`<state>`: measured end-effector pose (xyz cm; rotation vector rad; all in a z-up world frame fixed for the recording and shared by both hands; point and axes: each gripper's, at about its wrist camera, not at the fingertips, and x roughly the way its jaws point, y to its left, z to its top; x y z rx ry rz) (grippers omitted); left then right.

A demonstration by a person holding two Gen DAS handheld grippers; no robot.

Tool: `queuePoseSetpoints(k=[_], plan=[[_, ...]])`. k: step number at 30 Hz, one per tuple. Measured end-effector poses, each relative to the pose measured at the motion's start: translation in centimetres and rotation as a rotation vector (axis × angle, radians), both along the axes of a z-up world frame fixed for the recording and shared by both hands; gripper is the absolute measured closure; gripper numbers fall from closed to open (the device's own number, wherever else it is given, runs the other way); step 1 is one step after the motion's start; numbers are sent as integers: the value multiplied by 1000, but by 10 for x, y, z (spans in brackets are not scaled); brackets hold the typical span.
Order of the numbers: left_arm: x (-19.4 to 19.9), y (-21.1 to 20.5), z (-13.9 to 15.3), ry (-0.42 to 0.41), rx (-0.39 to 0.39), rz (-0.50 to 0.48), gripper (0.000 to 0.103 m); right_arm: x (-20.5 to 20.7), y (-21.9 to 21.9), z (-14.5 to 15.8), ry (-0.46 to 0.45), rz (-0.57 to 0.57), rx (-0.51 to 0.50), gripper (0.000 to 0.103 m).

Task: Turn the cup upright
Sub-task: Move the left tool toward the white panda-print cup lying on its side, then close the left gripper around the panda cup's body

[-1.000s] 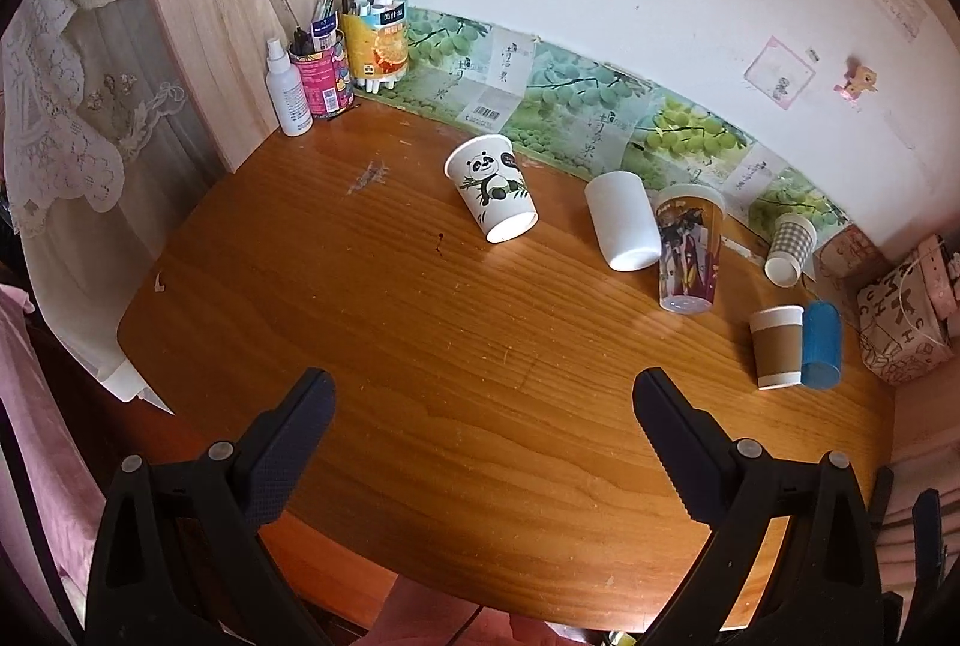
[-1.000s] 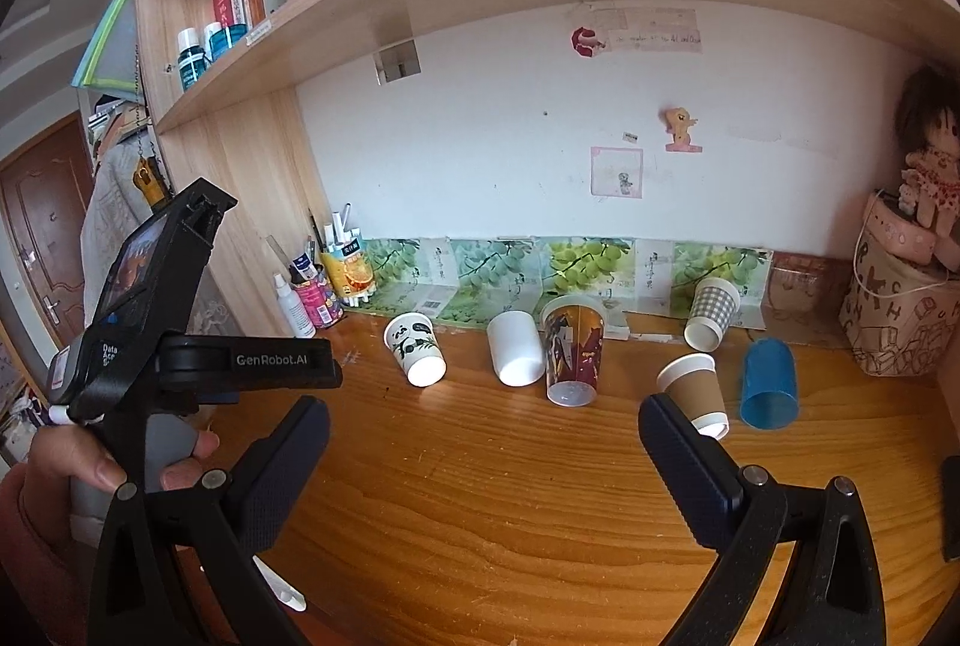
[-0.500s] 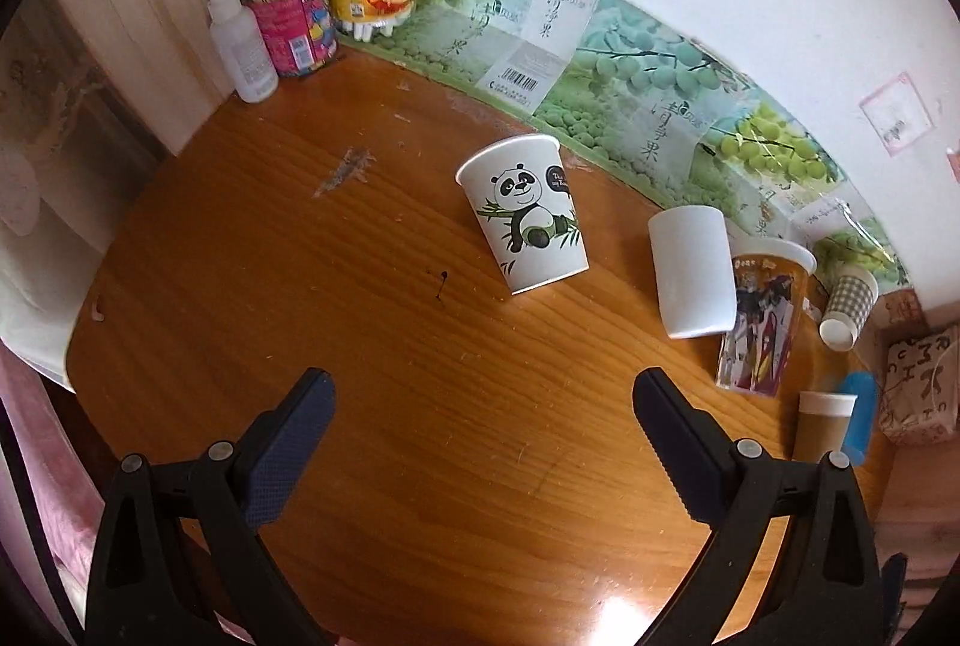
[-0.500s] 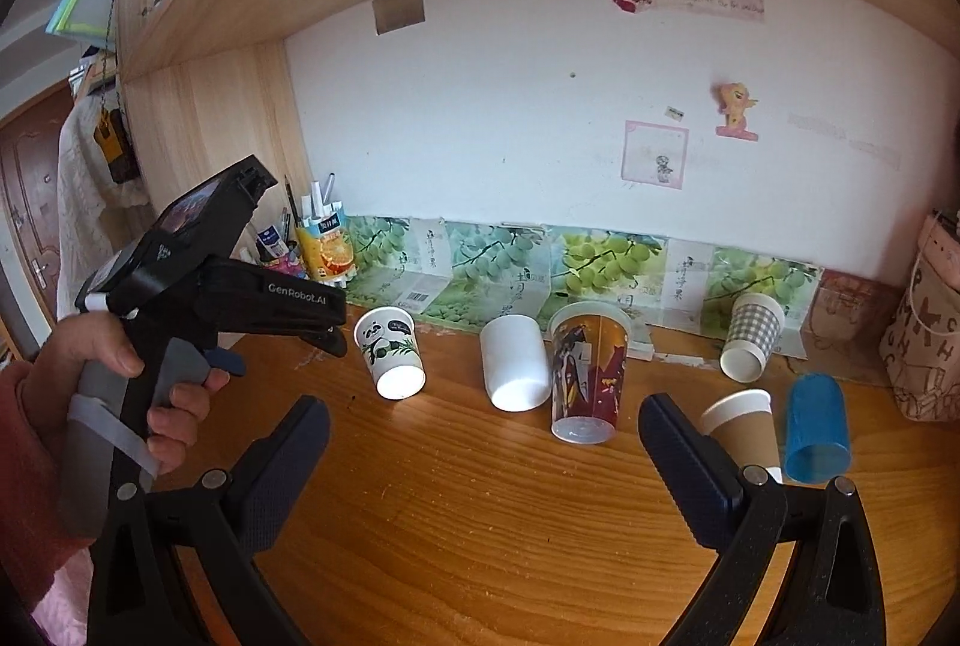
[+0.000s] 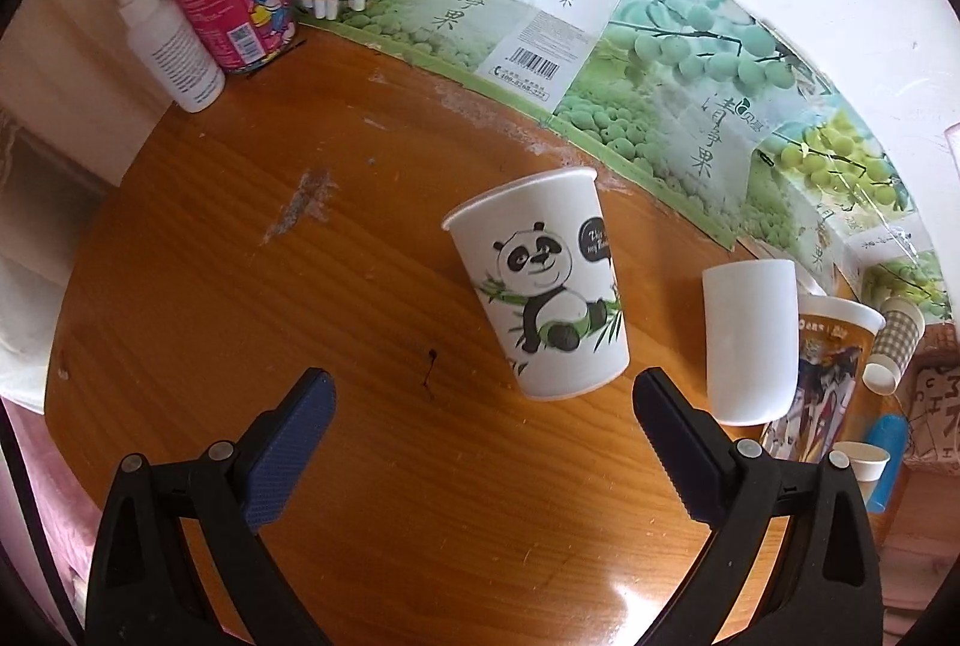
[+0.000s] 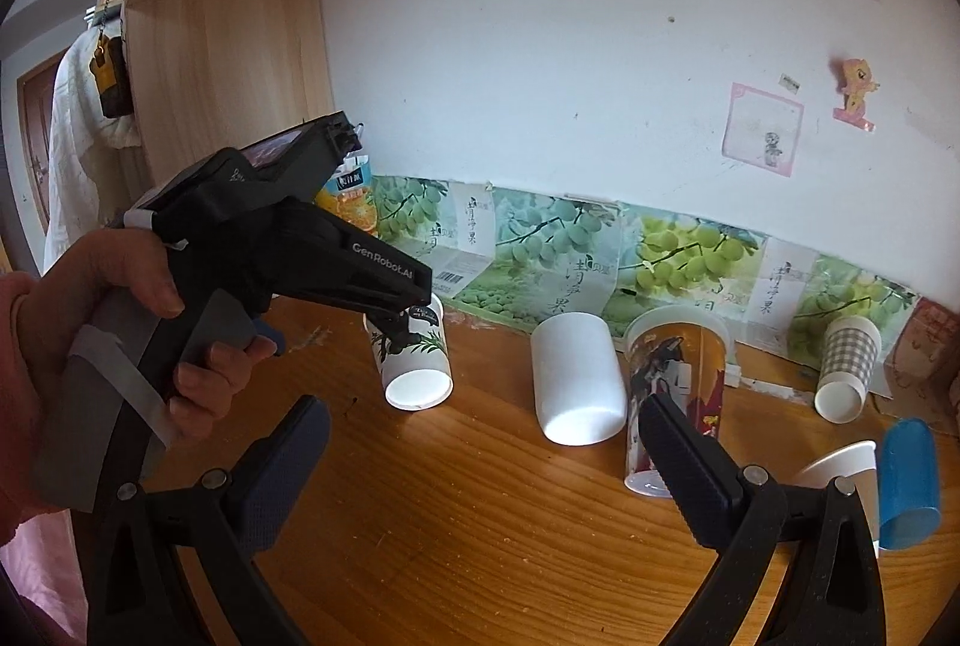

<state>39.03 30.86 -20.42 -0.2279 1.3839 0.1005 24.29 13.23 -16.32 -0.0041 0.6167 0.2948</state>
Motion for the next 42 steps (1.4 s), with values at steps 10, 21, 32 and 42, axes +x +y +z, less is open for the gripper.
queuePoseSetpoints(k=[10, 21, 32, 42], plan=[[25, -2, -27, -5, -52, 10, 12, 23, 13, -29, 44, 18, -8, 0], [39, -2, -43, 18, -105, 21, 29, 35, 10, -47, 88, -4, -10, 0], [42, -4, -40, 10, -127, 26, 37, 37, 11, -52, 107, -16, -13, 0], [31, -9, -23, -1, -157, -14, 37, 31, 4, -49, 111, -61, -19, 0]])
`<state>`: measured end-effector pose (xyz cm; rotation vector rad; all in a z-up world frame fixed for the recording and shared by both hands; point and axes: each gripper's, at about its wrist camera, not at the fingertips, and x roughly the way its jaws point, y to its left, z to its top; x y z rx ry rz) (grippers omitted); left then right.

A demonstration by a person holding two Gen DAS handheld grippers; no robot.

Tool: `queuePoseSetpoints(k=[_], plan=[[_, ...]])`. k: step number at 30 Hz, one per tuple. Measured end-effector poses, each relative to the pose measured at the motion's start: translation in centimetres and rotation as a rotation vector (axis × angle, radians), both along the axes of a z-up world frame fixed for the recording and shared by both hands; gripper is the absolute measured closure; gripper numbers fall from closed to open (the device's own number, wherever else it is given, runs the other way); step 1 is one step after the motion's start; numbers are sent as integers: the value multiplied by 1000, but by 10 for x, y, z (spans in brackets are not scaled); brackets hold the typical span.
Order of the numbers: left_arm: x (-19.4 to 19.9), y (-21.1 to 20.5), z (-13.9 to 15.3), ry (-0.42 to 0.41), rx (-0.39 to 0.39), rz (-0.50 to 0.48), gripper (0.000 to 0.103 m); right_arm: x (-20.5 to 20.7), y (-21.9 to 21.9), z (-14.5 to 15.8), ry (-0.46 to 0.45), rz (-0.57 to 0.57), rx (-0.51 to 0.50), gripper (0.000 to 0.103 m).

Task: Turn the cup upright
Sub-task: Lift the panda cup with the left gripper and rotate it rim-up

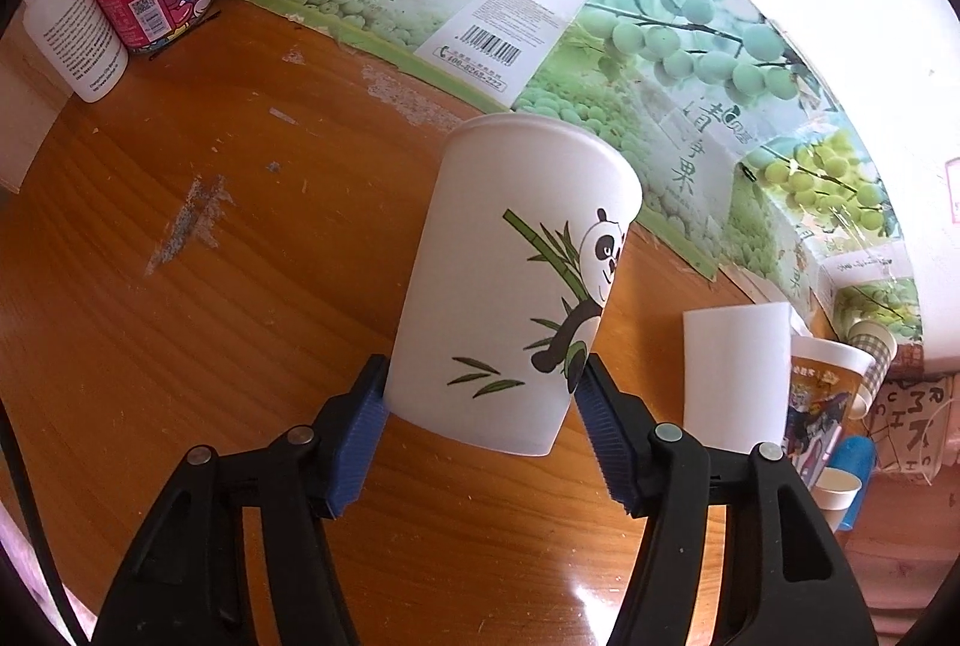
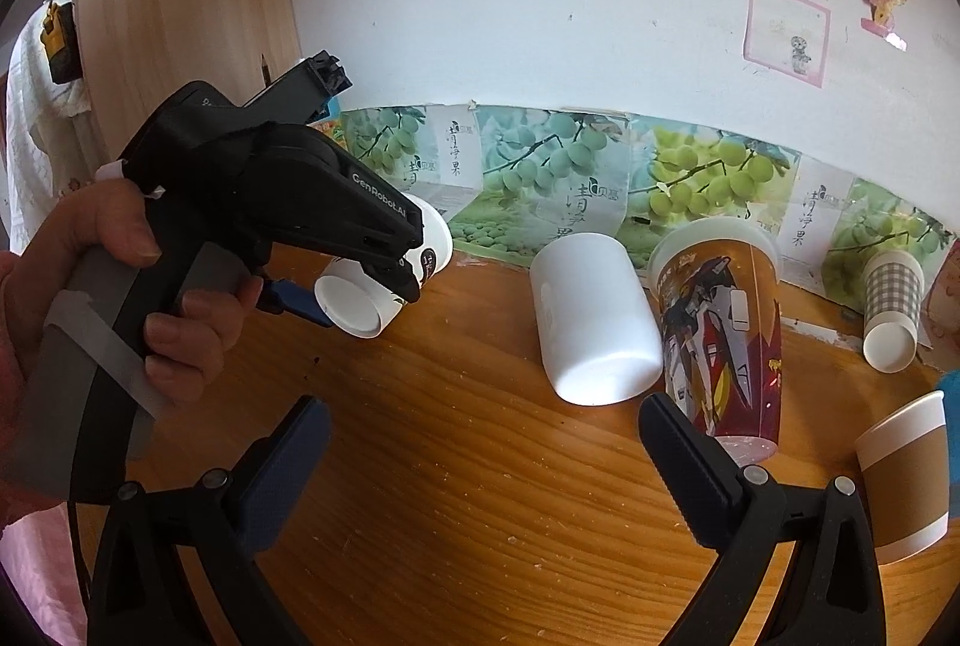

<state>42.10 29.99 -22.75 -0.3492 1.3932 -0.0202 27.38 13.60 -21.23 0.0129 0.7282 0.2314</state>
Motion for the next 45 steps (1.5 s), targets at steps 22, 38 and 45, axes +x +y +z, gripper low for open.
queuePoseSetpoints(k=[22, 38, 45], plan=[[-115, -28, 16, -51, 4, -95, 38, -97, -27, 19, -28, -48, -43, 0], [-226, -68, 30, -74, -18, -194, 38, -190, -59, 23, 3, -68, -37, 0], [-251, -86, 18, -27, -28, -250, 38, -213, -71, 23, 13, -121, -39, 0]])
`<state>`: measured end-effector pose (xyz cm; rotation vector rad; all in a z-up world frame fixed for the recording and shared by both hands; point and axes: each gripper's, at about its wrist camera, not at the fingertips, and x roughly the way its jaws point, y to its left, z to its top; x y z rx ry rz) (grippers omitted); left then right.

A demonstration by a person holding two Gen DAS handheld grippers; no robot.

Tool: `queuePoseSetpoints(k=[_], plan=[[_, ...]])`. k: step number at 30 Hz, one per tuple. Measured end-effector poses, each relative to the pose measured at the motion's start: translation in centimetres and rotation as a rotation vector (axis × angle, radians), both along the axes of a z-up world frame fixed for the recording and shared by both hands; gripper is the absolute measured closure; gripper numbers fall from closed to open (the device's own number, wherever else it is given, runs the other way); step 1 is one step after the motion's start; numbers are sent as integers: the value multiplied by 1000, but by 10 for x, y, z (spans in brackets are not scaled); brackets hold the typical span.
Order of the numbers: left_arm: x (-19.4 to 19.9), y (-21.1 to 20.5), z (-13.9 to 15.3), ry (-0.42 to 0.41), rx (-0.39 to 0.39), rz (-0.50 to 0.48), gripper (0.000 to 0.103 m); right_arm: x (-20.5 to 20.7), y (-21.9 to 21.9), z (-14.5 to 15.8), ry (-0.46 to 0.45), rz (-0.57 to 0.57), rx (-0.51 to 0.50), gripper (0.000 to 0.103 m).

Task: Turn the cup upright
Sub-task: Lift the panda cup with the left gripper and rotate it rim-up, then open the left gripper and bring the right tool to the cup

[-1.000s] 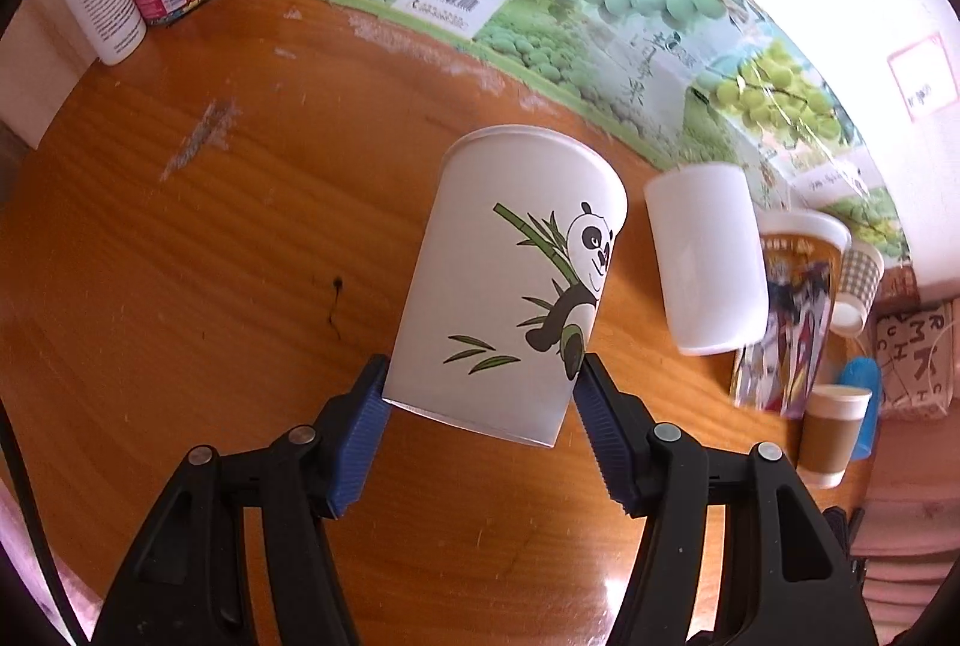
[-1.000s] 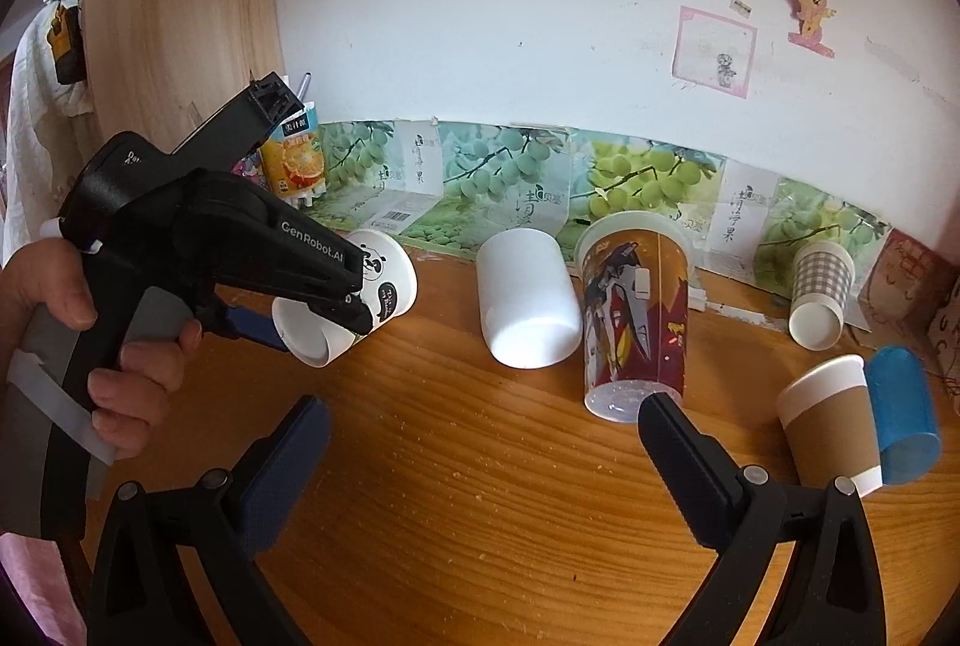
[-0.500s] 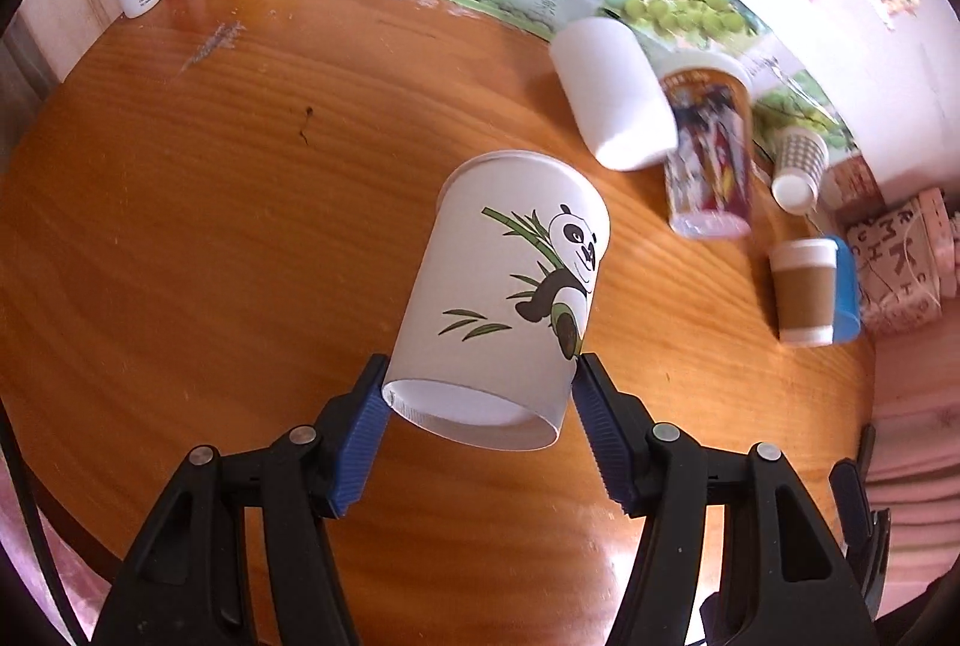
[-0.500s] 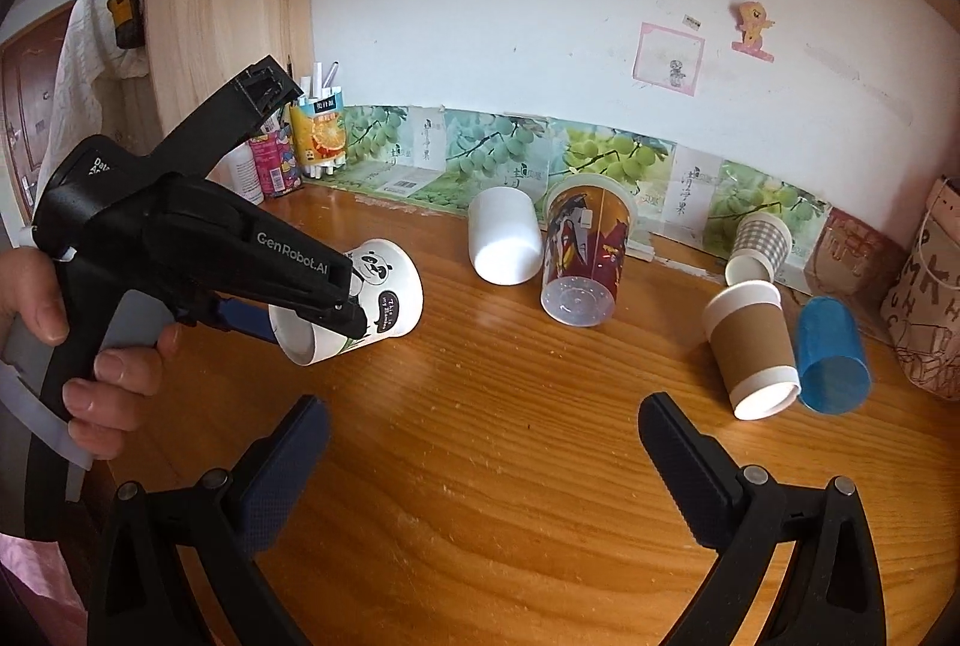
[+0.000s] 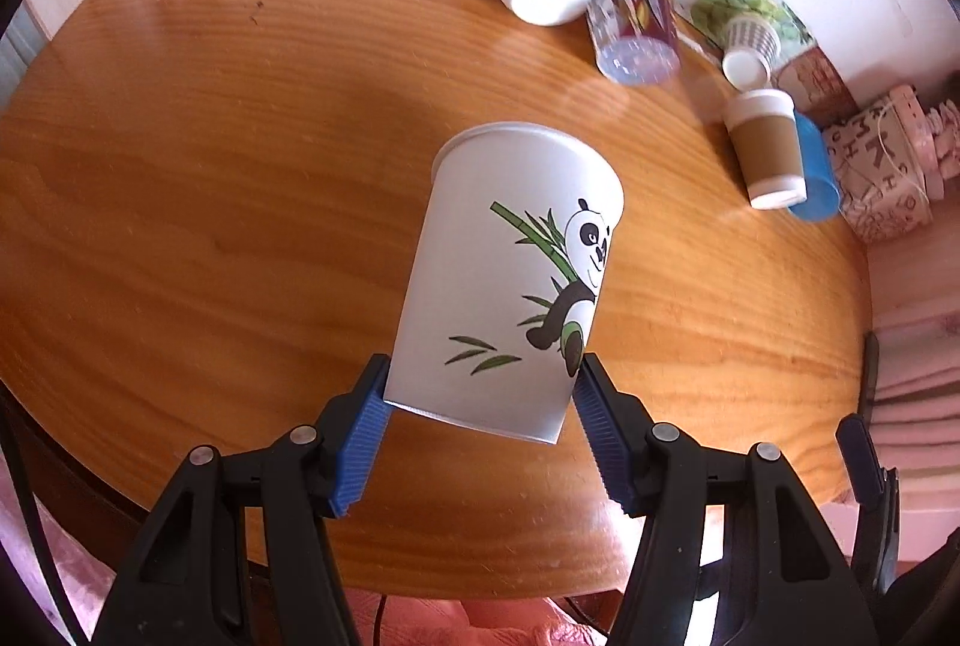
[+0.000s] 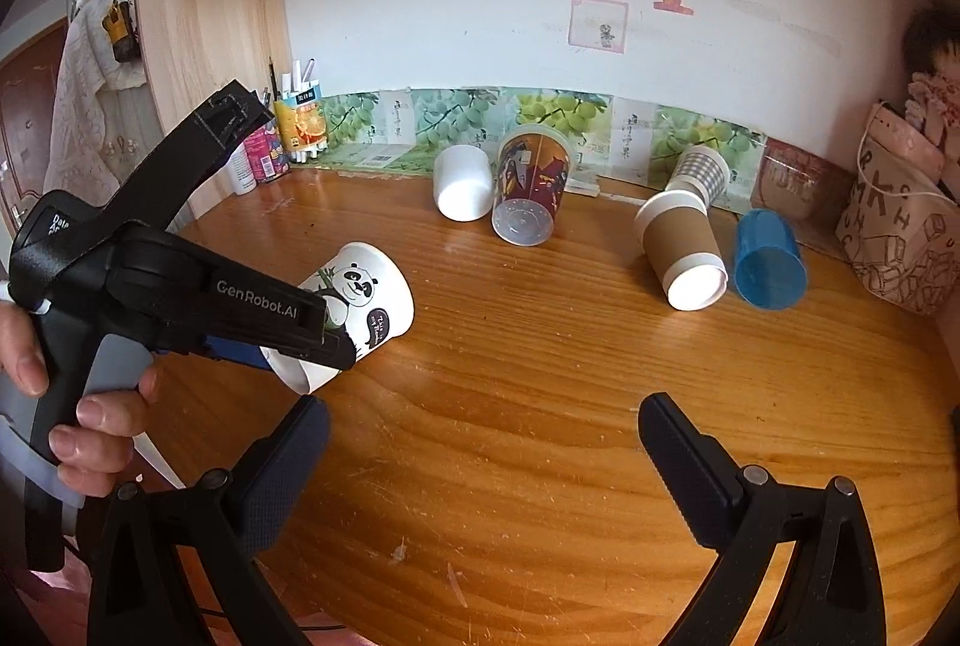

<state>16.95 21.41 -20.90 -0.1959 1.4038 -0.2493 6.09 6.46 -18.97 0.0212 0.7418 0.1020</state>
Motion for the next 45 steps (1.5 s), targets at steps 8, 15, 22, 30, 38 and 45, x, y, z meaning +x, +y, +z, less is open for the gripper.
queuePoseSetpoints(k=[8, 15, 22, 30, 38, 45], plan=[[-23, -23, -6, 37, -1, -90, 38, -20, -12, 0, 21, -61, 30, 0], [-28, -28, -7, 79, -13, -111, 38, -30, -21, -1, 43, -112, 49, 0], [-28, -35, -4, 89, -5, -135, 36, -37, -23, 1, 39, -118, 51, 0], [-32, -30, 2, 89, -43, -127, 27, -37, -27, -1, 44, -127, 82, 0], [-32, -5, 21, 35, -61, -60, 26, -27, -29, -6, 62, -135, 124, 0], [-33, 20, 40, -11, -44, 7, 26, -5, -20, -11, 101, -92, 149, 0]])
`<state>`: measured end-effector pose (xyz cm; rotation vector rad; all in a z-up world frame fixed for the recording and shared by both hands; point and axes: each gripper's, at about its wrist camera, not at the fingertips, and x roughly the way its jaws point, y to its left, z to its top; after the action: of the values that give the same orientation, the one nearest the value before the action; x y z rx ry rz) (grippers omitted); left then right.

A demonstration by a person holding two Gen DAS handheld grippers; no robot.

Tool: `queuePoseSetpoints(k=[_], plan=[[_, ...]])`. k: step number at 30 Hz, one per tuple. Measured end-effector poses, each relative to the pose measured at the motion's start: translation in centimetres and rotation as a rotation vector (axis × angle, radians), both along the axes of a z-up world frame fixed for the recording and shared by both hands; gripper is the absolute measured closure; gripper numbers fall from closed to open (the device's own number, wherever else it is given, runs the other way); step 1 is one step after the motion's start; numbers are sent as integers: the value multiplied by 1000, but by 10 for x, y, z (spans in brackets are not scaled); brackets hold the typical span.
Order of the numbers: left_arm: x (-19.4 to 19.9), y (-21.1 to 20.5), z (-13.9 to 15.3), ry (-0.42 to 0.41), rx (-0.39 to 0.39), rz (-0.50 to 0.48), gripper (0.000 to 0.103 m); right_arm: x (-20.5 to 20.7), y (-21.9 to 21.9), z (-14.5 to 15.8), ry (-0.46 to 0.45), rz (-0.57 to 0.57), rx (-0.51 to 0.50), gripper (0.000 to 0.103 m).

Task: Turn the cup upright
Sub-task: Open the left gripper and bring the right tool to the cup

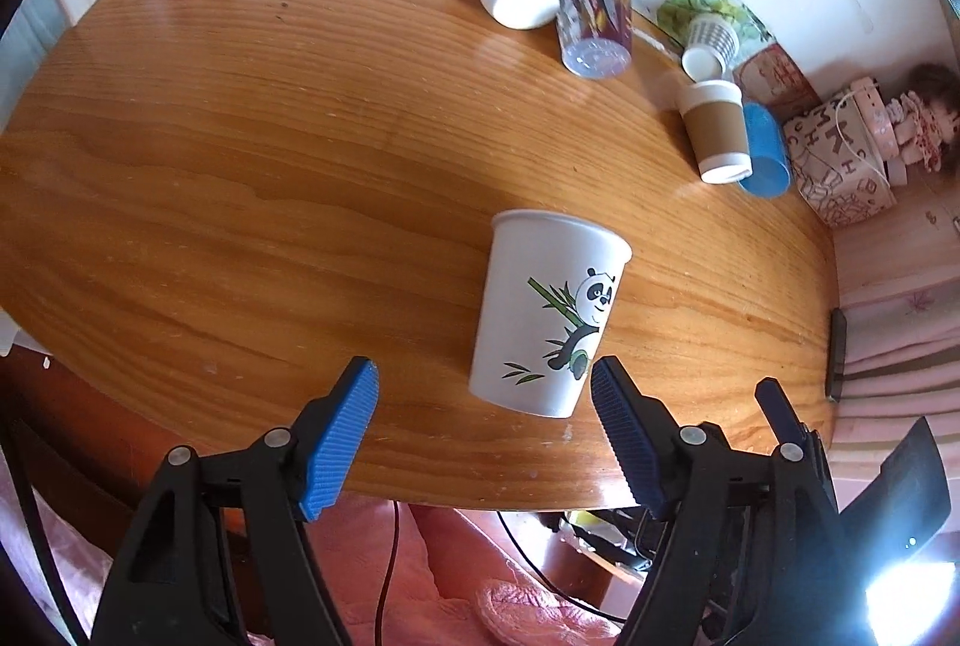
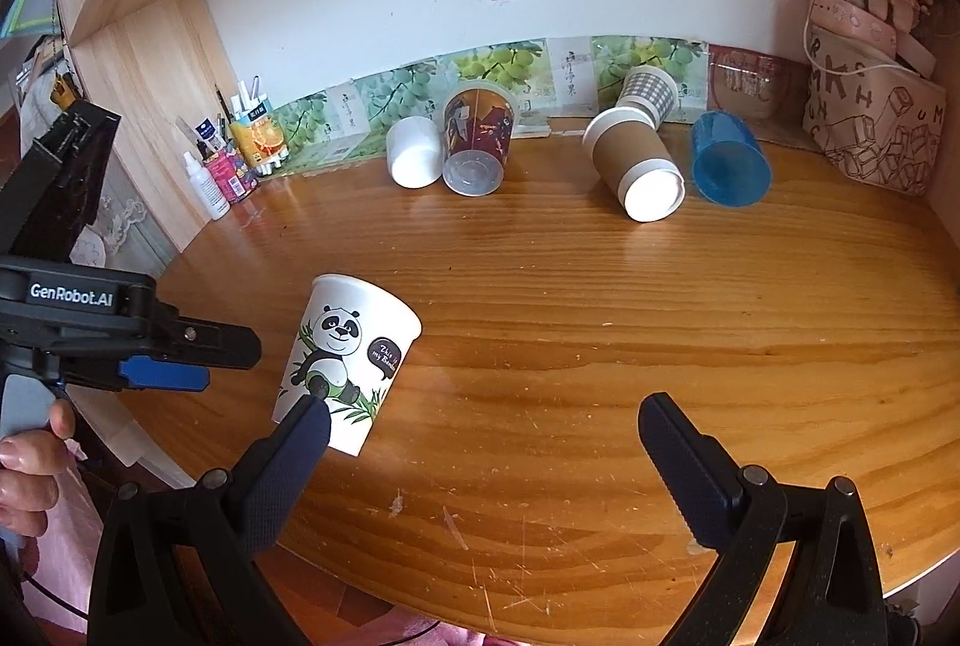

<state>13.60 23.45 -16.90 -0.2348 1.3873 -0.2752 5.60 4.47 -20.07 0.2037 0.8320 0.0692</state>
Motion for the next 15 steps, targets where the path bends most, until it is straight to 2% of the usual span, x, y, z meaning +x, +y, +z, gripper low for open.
queuePoseSetpoints(k=[4, 10, 15], plan=[[-2, 19, 12, -33, 28, 39, 26, 14, 12, -3, 21, 36, 13, 0], [-5, 40, 21, -57, 92, 86, 26, 34, 23, -4, 42, 69, 112, 0], [-4, 59, 22, -56, 106, 123, 26, 48, 33, -6, 65, 73, 181, 0]])
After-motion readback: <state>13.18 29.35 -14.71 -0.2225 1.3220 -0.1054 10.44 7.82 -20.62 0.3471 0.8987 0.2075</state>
